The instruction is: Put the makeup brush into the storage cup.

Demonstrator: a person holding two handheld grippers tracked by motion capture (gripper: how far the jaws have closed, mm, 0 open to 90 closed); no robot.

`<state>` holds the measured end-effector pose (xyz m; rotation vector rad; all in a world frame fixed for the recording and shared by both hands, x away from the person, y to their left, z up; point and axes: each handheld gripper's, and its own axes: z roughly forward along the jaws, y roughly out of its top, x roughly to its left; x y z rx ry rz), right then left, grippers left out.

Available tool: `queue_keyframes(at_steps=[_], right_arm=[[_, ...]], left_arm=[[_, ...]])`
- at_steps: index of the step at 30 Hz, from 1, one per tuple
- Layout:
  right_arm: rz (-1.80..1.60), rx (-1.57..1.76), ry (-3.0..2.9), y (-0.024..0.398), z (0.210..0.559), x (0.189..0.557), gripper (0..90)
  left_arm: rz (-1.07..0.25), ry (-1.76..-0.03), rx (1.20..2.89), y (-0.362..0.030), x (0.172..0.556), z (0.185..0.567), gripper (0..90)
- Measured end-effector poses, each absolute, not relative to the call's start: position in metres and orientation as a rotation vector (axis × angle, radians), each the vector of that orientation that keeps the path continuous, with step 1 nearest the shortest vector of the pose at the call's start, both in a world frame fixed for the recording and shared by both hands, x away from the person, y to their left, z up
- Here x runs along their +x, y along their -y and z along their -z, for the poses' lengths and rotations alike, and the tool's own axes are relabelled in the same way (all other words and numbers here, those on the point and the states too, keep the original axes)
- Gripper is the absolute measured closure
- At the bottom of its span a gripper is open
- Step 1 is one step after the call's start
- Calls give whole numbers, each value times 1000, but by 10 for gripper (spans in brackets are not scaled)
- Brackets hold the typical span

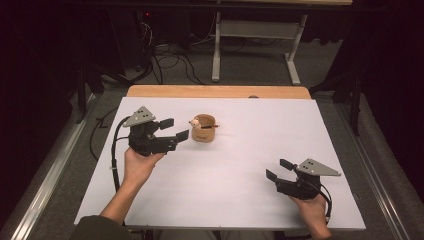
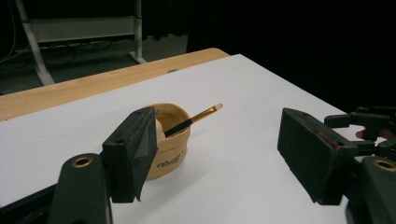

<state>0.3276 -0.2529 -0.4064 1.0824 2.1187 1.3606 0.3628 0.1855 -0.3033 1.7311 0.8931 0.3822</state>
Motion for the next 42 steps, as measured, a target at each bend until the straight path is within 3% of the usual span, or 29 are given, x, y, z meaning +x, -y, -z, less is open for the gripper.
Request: queue_keyframes(at_steps=[42], right_arm=[[-1364,1089,-2116,253,406,327,343]], left_arm=[[-367,-927,1701,-206,341,318,280]])
